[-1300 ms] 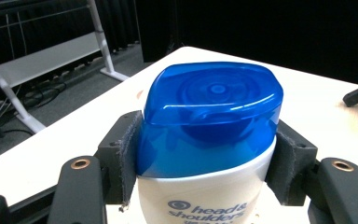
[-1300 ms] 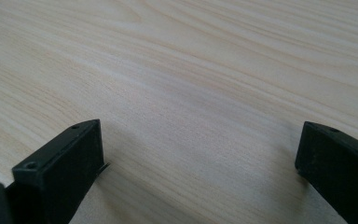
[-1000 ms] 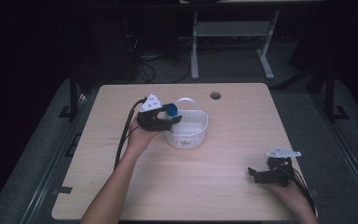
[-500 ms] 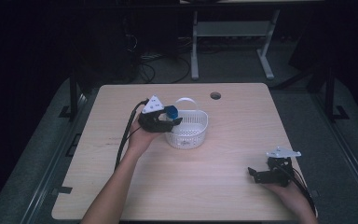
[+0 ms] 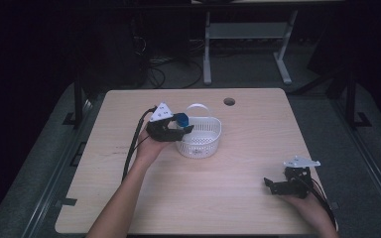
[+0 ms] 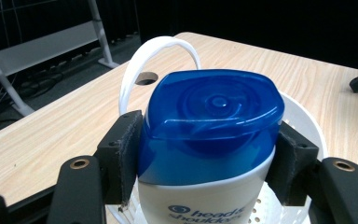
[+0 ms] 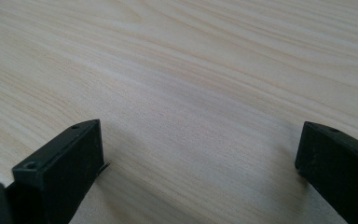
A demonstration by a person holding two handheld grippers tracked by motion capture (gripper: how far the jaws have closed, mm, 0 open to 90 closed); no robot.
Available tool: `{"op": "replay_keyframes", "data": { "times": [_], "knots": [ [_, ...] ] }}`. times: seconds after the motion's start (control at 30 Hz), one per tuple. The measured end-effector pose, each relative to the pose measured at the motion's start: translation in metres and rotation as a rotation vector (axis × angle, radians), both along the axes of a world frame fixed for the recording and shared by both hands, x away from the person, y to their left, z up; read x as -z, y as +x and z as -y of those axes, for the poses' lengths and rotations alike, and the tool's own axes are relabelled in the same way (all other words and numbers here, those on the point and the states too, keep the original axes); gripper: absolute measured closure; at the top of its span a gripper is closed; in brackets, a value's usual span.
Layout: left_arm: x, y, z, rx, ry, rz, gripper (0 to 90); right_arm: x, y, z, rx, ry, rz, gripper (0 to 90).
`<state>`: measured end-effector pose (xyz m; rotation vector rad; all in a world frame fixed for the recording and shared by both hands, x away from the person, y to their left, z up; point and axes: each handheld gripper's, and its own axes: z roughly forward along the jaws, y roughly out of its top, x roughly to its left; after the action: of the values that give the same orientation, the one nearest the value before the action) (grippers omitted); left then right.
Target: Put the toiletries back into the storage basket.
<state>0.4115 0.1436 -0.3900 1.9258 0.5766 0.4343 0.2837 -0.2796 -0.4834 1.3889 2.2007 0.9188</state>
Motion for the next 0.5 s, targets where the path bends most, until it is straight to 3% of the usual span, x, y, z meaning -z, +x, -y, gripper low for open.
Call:
{"op": "replay_keyframes", "data": {
  "times": [0.33, 0.5],
  "knots": [
    [-0.0016, -0.0020, 0.0015, 0.004, 0.005, 0.011, 30.2, 0.0000, 0.0000, 0.0000, 0.000, 0.000, 0.000, 0.5],
    [-0.0039, -0.0027, -0.0004, 0.006, -0.029, 0.011, 25.2, 0.0000, -0.0001, -0.0002, 0.001, 0.002, -0.002, 0.5]
  ]
}}
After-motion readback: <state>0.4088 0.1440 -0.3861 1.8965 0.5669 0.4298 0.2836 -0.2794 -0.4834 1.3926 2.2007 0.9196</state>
